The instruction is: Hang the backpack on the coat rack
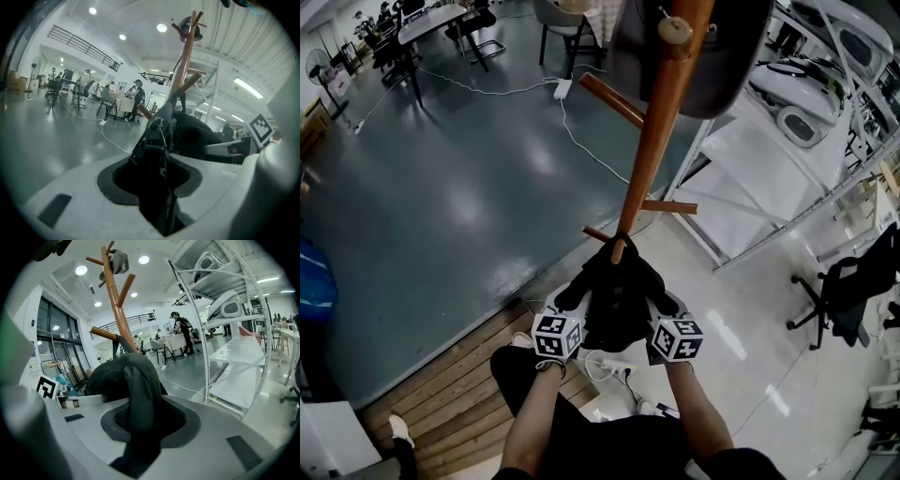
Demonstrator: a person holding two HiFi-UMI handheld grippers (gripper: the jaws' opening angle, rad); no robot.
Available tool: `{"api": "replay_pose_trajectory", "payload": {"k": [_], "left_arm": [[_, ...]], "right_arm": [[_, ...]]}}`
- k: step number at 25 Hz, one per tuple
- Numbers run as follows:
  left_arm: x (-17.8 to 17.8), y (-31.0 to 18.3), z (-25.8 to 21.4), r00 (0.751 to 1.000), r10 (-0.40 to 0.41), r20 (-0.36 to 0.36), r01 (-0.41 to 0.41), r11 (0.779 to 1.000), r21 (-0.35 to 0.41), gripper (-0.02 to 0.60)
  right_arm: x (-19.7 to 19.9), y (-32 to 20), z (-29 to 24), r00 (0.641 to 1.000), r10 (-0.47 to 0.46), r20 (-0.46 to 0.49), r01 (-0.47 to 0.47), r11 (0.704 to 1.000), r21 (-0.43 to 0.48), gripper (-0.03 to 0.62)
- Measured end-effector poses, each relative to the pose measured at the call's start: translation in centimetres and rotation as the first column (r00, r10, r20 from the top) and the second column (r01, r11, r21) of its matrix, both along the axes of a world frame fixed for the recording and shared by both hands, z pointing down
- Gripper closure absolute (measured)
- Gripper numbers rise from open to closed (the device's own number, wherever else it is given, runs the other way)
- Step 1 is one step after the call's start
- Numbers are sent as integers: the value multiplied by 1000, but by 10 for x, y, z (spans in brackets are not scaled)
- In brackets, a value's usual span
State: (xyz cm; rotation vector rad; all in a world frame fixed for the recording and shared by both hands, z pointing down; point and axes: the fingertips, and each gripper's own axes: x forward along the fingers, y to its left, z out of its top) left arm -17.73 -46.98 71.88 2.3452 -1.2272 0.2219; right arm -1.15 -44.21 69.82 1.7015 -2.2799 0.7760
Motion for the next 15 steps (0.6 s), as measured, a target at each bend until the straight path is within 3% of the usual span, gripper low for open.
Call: {"api": "replay_pose_trajectory", "payload": {"k": [8,15], "left_arm": [[-3,-2,5,1000,-6,11,7,1000,-18,415],[-12,8,11,996,-25,84,29,999,-42,364]], "right_arm": [[7,-5,6,999,-1,-38,0,1000,-13,470],[1,-2,3,999,-45,-11,45,999,-22,368]]}}
